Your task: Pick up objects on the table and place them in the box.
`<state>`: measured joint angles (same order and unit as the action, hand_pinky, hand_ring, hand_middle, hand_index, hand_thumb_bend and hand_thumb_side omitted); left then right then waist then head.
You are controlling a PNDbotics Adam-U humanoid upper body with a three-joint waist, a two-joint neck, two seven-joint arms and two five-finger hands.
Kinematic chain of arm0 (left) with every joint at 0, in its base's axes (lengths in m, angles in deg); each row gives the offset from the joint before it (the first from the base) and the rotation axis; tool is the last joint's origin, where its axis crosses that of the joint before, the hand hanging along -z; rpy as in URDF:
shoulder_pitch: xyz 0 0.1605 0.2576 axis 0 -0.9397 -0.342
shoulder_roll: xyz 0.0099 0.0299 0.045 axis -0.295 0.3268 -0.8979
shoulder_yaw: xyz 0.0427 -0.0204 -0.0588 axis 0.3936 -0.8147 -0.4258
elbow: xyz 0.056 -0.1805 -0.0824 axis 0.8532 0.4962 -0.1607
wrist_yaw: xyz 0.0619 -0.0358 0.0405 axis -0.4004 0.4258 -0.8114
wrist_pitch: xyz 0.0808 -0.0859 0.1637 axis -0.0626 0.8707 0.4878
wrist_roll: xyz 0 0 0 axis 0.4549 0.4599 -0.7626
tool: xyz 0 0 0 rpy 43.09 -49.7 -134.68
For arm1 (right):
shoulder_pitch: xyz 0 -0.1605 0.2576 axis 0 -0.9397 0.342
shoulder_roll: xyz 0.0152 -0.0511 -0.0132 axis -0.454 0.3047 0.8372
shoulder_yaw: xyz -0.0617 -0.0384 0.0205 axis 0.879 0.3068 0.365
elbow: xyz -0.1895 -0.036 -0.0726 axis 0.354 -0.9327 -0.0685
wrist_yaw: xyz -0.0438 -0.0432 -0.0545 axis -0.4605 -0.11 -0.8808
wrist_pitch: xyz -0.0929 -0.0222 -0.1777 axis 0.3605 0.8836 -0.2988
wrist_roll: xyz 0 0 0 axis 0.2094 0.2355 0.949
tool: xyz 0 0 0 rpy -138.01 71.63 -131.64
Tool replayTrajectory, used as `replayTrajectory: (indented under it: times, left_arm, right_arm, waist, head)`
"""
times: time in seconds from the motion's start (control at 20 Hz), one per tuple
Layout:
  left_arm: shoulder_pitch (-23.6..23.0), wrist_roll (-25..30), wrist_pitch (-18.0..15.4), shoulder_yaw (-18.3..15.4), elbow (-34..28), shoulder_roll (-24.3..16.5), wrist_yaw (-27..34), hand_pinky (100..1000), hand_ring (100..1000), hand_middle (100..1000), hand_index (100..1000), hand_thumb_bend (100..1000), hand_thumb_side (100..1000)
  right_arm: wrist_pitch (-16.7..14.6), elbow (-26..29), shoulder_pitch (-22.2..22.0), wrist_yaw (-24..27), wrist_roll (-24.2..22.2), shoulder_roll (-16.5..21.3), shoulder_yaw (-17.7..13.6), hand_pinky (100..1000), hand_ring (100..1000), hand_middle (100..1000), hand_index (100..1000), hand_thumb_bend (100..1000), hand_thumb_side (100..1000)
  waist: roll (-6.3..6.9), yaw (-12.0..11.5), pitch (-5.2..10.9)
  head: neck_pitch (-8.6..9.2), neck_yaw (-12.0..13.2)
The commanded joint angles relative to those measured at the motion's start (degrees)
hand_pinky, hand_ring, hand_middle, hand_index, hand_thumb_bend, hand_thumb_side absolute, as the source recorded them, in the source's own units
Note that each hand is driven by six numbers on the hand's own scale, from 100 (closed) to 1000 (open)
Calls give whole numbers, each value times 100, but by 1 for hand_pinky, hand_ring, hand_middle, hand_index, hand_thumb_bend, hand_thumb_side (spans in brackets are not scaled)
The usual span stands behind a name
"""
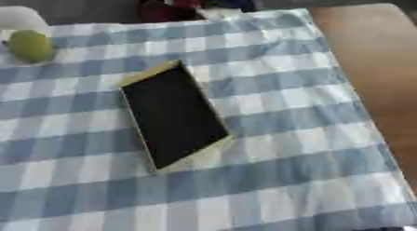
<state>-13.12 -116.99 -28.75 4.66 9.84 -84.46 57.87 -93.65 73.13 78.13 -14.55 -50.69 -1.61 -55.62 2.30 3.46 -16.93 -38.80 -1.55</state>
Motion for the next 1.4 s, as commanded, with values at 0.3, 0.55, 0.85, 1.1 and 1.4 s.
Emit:
replayTrajectory:
  times: [0.3, 0.55, 0.85, 1.1, 1.4]
  left_arm:
    - [46, -142, 16, -41, -84, -288, 234, 656, 820, 630, 835, 200, 184]
    - [53, -105, 64, -36, -18, -276, 218, 656, 820, 630, 835, 201, 187]
    - [82, -62, 111, -2, 83, -260, 146, 657, 822, 631, 835, 197, 190]
    - [95, -15, 174, 20, 153, -241, 56, 658, 823, 631, 836, 194, 197]
    - [152, 118, 255, 81, 202, -222, -205, 662, 822, 635, 834, 212, 174]
  right_arm:
    - [-20, 93, 43, -13, -8, 144, -69, 765, 746, 696, 920, 100, 534]
    - [-23, 93, 45, -5, -8, 147, -71, 765, 746, 697, 920, 100, 534]
    - [-37, 93, 43, -7, -21, 152, -70, 765, 746, 696, 920, 100, 533]
    - [-71, 93, 42, -3, -30, 164, -71, 765, 746, 696, 920, 100, 532]
    - [-138, 93, 30, -12, -12, 171, -96, 765, 747, 696, 919, 100, 530]
  waist:
    - [-19, 6, 94]
    - [-15, 19, 92]
    - [-20, 21, 68]
    - [-39, 15, 37]
    - [-83, -10, -13]
  head:
    - [9, -17]
    - [0, 6]
    - [-30, 212]
    - [-37, 573]
    - [28, 691]
